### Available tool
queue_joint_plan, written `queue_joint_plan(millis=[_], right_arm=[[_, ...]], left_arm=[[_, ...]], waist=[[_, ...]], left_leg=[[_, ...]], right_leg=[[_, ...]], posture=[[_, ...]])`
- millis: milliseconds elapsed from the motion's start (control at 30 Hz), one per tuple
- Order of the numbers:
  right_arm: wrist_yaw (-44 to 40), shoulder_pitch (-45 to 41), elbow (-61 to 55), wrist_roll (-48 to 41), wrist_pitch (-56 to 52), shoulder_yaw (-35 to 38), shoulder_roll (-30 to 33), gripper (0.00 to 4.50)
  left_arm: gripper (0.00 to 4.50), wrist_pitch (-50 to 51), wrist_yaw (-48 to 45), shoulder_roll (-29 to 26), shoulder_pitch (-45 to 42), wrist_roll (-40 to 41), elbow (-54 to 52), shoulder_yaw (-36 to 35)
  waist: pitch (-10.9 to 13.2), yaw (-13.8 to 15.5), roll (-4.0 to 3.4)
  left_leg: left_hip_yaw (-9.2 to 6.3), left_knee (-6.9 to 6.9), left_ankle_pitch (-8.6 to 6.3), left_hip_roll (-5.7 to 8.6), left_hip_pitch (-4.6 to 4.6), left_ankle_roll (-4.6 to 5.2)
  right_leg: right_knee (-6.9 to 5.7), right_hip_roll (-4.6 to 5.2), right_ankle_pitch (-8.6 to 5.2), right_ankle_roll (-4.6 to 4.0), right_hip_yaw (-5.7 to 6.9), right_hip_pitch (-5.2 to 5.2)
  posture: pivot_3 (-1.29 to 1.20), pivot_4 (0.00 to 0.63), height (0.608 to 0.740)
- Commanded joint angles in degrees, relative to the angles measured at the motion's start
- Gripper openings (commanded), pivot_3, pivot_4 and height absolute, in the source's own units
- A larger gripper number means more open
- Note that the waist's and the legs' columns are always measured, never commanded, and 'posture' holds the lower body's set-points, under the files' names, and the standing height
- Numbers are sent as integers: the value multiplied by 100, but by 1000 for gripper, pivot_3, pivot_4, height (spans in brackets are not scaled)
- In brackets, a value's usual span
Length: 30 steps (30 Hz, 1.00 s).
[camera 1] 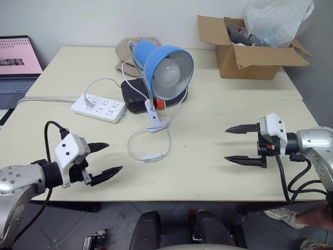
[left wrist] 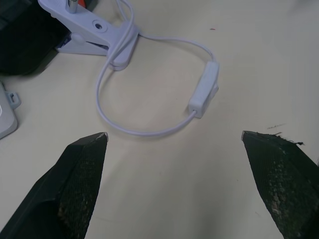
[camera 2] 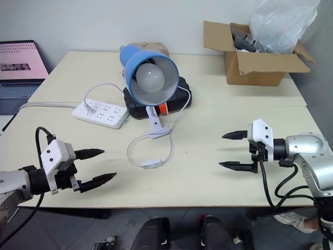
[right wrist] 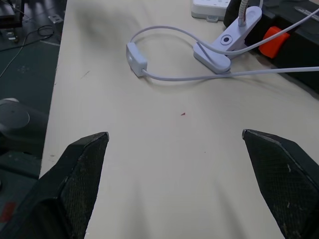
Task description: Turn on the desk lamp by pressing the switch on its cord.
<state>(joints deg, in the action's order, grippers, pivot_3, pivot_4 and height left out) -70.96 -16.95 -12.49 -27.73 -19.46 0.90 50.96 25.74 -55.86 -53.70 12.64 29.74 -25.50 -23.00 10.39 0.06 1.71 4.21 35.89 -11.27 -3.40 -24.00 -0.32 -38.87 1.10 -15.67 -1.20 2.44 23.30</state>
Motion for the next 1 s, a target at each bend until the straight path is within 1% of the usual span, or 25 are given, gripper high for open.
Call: queue_joint_plan(millis=[33, 167, 300, 400, 500, 567, 600, 667, 767, 867, 1000], right_arm=[[4, -123, -89, 6, 14, 26, -23, 4500], [-3, -191, -141, -12, -76, -73, -54, 4500], [-100, -437, -26, 20, -143, -206, -29, 4500], [-165, -521, 15, 27, -172, -284, -15, 4500], [-168, -597, 4, 24, -230, -322, -35, 4500], [-146, -651, -6, 25, -266, -355, -59, 4500], [-123, -672, -23, 24, -278, -373, -78, 4500], [-74, -695, -84, 12, -305, -385, -104, 4500], [27, -690, -192, 16, -355, -387, -153, 4500], [144, -635, -339, 48, -397, -389, -178, 4500], [467, -486, -600, 48, -633, -352, -199, 4500]], left_arm=[[4489, -121, -66, 33, -99, 77, -123, -141], [4489, -136, -117, -96, -303, -114, 51, 86], [4489, -163, -85, 5, -693, -163, 172, 320], [4489, -188, -210, 11, -748, -154, 168, 448], [4489, -292, -478, -32, -735, -96, 201, 552], [4489, -4, -758, -73, -871, 296, 340, 505], [4489, 6, -777, -83, -1000, 274, 440, 558], [4489, -165, -829, -112, -1202, 72, 576, 718], [4489, -646, -914, -182, -1382, -499, 824, 1130], [4489, -868, -1115, -128, -1538, -639, 976, 1470], [4489, -1208, -1262, 56, -1999, -893, 1372, 1981]], waist=[[0, 0, 0], [0, 0, 0], [1, 0, -2], [1, -3, -1], [1, -3, -1], [1, -4, -2], [1, -3, -2], [1, -1, -2], [1, 0, -1], [1, -2, -1], [1, 2, -1]], left_leg=[[0, 0, 0, 0, 0, 0], [-1, 0, 0, -1, 1, 0], [1, 2, 0, -1, -1, 0], [3, 1, 0, -1, 0, 0], [6, -1, -1, -2, -1, -1], [7, -2, -1, -4, -1, -2], [7, -2, -1, -6, -1, -2], [4, 0, -1, -6, -1, -2], [5, 2, -1, -6, 0, -2], [14, 2, -1, -6, 0, -2], [17, 0, -2, -8, -4, -2]], right_leg=[[0, 0, 0, 0, 0, 0], [0, -1, 0, -1, 1, 0], [-1, -1, 0, -1, 0, 2], [-1, -1, 3, 4, -2, 2], [-1, -2, 3, 5, -2, 2], [-1, -3, 2, 3, -2, 3], [-2, -5, 2, 3, -1, 5], [-5, -6, 2, 4, 3, 5], [-6, -7, 4, 7, 2, 3], [-5, -6, 5, 8, -8, 4], [-4, -6, 4, 7, -8, 9]], posture=[[0, 150, 740], [0, 150, 740], [0, 150, 740], [0, 150, 740], [0, 150, 740], [0, 150, 740], [0, 150, 740], [0, 150, 740], [0, 150, 740], [0, 150, 740], [0, 150, 740]])
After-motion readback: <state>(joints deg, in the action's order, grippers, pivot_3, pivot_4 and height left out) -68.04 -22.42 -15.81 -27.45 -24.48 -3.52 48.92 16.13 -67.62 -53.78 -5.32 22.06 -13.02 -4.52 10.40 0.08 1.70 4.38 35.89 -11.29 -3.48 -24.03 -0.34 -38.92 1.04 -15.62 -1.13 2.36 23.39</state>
